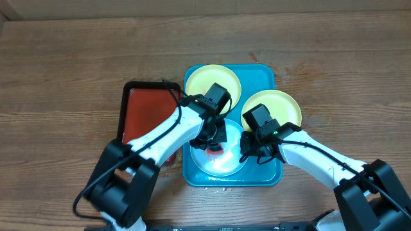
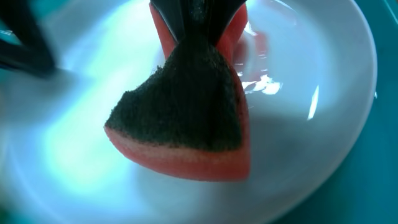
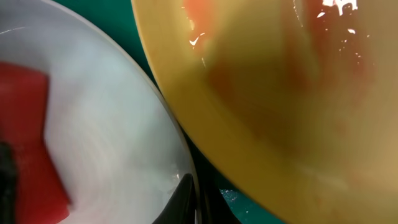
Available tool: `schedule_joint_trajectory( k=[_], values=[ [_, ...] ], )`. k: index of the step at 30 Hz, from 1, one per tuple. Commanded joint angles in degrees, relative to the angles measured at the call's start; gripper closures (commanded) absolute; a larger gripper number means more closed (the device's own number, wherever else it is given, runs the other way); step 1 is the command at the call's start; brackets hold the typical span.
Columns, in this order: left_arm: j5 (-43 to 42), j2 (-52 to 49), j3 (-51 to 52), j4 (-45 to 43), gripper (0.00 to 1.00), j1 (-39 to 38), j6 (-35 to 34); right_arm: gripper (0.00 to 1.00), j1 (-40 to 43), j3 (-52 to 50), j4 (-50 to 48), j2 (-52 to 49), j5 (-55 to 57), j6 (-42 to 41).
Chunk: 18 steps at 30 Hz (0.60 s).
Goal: Clean dirty plates on tray and stack at the side
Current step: 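Scrub the white plate with the sponge in the left gripper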
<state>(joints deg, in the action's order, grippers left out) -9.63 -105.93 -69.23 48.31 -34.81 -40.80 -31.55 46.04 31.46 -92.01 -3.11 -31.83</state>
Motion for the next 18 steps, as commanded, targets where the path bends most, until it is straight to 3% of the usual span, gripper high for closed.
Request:
schedule_joint_trajectory(
  k=[1, 7, 9, 12, 18],
  values=[
    [0.66, -4.09, 0.04, 3.91, 0.96, 1.7, -2.05, 0.96, 0.11, -0.35, 1.01, -0.48, 3.13, -0.96],
    [12.87, -4.52, -0.04, 10.86, 0.96, 4.07, -1.18, 0.96, 0.11, -0.35, 1.18, -0.48, 3.1, -0.98],
    [13.44, -4.52, -0.13, 11.43, 0.96, 4.42, -1.18, 0.96, 0.11, -0.35, 1.18, -0.48, 3.08, -1.01],
    [8.41, -4.52, -0.31, 9.75, 0.96, 4.31, -1.03, 0.96, 0.11, -0.35, 1.16, -0.48, 3.08, -1.01],
    [-13.38, -5.7, -0.28, -4.42, 0.96, 1.38, 2.45, 0.96, 0.11, -0.35, 1.18, -0.48, 3.1, -1.01]
  ],
)
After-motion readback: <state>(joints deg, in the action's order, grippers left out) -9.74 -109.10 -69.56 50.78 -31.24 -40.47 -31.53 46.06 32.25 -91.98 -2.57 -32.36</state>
